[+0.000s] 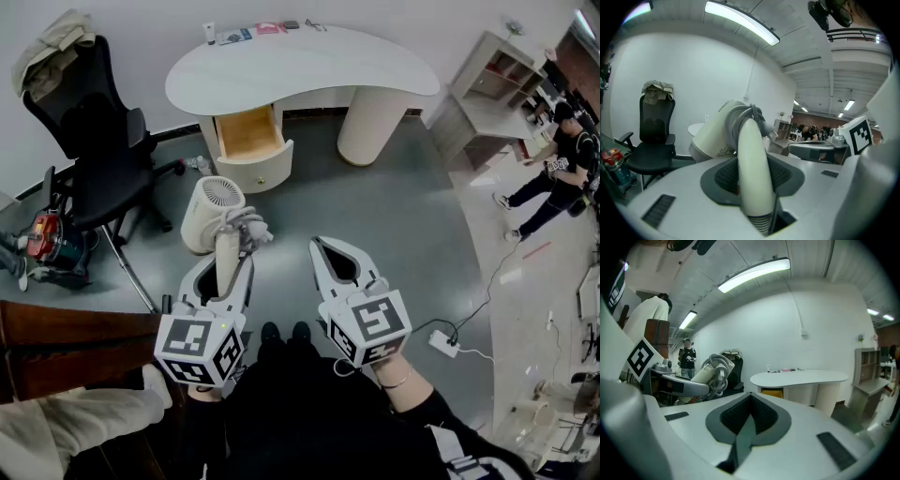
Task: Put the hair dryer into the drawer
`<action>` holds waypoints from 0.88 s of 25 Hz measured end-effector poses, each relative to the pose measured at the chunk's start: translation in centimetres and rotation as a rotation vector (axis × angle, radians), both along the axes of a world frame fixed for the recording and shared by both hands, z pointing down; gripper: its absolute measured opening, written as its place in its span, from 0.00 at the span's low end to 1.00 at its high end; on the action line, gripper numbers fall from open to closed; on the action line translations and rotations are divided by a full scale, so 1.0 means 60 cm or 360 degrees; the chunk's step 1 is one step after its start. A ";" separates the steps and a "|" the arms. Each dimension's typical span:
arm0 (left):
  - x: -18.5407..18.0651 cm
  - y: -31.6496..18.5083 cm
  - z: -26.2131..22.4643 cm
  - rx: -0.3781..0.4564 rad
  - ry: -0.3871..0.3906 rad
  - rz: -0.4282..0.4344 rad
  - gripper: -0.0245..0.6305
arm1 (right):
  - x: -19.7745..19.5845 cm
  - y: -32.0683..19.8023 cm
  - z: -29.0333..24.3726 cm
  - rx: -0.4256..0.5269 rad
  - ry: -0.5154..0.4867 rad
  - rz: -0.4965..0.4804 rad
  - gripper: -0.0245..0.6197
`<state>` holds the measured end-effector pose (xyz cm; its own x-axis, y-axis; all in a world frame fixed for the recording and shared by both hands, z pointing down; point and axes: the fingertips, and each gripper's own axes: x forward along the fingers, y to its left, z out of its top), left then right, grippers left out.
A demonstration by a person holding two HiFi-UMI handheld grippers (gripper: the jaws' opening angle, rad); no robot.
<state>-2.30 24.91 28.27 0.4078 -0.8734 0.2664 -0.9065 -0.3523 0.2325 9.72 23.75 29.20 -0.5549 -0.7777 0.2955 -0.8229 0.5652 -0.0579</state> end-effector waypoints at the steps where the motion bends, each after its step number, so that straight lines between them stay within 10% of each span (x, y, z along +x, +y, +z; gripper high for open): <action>1: 0.000 -0.001 -0.001 0.0003 -0.0005 -0.0002 0.27 | 0.000 0.000 0.000 0.0001 0.0000 -0.0003 0.04; 22: 0.019 -0.012 -0.009 0.0050 -0.0034 -0.0012 0.27 | 0.034 -0.026 0.012 0.0006 0.0048 0.0031 0.04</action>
<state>-1.15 24.19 27.73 0.3955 -0.8846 0.2472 -0.9139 -0.3521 0.2019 11.78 22.22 29.93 -0.5305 -0.7893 0.3090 -0.8351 0.5492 -0.0310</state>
